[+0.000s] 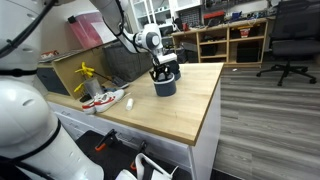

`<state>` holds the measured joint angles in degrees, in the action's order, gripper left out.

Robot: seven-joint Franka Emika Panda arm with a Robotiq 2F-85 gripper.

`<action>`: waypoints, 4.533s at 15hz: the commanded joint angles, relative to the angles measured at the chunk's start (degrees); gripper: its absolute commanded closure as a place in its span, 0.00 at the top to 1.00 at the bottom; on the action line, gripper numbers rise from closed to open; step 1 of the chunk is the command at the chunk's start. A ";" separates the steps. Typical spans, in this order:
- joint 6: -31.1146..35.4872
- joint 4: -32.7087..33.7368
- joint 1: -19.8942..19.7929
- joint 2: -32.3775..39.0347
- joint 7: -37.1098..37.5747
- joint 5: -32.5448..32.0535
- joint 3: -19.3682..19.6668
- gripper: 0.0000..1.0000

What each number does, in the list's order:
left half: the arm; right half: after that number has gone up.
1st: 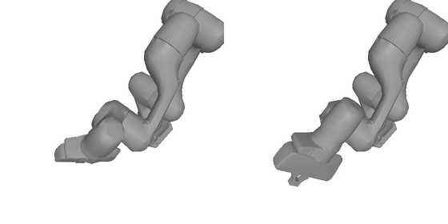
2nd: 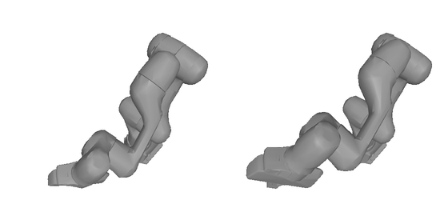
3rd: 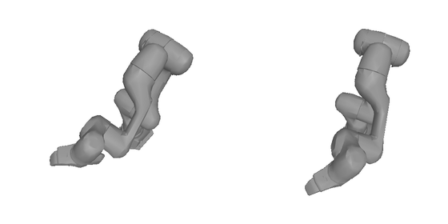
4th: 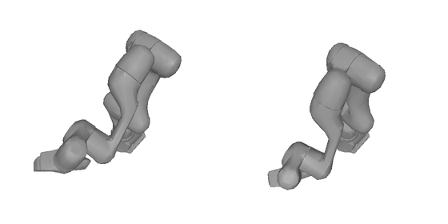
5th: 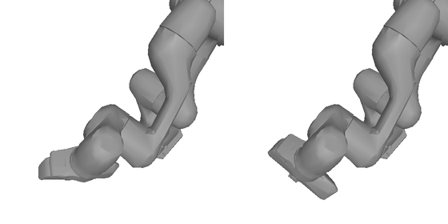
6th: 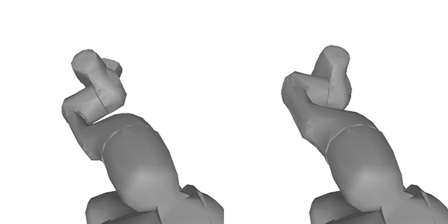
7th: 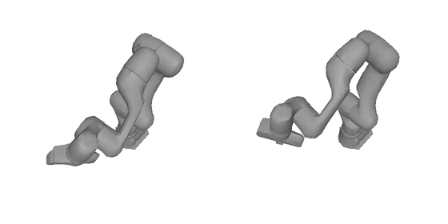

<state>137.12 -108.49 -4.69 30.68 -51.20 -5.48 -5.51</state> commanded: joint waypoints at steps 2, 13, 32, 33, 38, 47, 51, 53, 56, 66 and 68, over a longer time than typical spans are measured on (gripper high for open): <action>1.97 0.64 1.10 1.64 2.23 -0.86 0.59 0.22; 0.38 0.72 0.61 1.87 7.84 -1.13 1.95 0.54; -4.69 2.26 -0.75 0.81 8.41 1.18 0.80 0.26; -5.04 2.28 -0.75 0.77 8.39 1.20 0.80 0.25; -6.17 2.74 -1.05 0.27 8.08 1.73 0.61 0.51; -8.29 3.11 -1.71 0.04 7.74 4.27 0.35 0.72; -6.92 2.61 -1.49 0.91 8.11 3.87 0.78 0.70; -5.98 2.34 -1.26 1.55 8.25 3.29 1.01 0.70; -5.00 2.00 -0.96 2.20 8.57 2.56 1.37 0.69; -2.95 1.21 -1.48 0.90 8.04 2.28 1.55 0.00; -2.97 1.26 -1.57 0.21 8.17 2.26 1.61 0.00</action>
<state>132.92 -106.29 -5.95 32.34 -43.49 -2.31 -3.89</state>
